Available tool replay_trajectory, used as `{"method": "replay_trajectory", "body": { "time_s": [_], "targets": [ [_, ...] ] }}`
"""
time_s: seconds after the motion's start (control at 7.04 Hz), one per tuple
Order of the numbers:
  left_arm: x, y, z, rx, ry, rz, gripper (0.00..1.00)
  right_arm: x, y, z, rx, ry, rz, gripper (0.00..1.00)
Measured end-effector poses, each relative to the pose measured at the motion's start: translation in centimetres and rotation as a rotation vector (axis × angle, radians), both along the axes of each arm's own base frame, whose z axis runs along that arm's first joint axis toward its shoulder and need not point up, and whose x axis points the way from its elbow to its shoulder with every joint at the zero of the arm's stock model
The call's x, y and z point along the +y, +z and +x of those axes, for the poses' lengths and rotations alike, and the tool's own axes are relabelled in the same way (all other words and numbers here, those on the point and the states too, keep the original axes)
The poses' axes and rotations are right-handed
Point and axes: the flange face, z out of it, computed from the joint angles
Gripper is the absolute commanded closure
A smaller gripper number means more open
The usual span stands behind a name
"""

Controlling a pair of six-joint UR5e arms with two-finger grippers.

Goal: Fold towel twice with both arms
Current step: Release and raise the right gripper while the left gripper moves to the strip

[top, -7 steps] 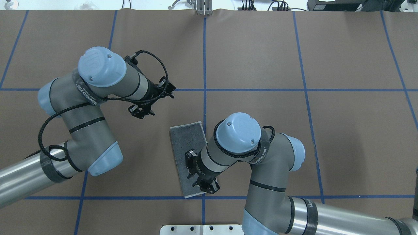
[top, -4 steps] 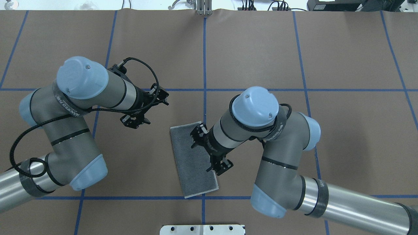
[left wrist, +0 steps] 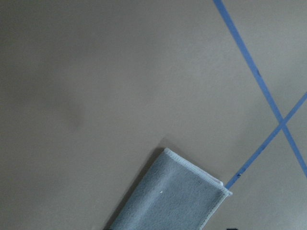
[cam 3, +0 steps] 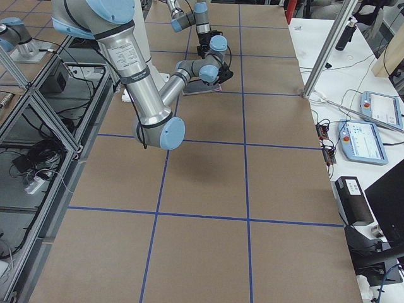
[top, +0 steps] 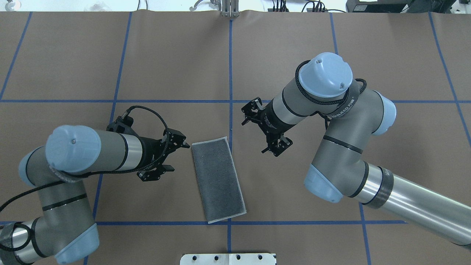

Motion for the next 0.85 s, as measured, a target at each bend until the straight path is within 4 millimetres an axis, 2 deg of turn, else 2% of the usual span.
{"method": "replay_trajectory", "body": {
  "time_s": [0.28, 0.43, 0.85],
  "targets": [
    [6.3, 1.0, 3.1, -0.009, -0.036, -0.010, 0.19, -1.8, 1.2, 0.8, 0.024, 0.025, 0.017, 0.00],
    [8.5, 1.1, 4.4, -0.018, -0.040, -0.014, 0.20, -2.2, 1.6, 0.8, 0.035, 0.038, 0.025, 0.00],
    [13.6, 0.5, 7.1, -0.039, -0.053, -0.042, 0.25, -2.5, 2.2, 0.5, 0.053, 0.053, 0.033, 0.00]
  ]
}}
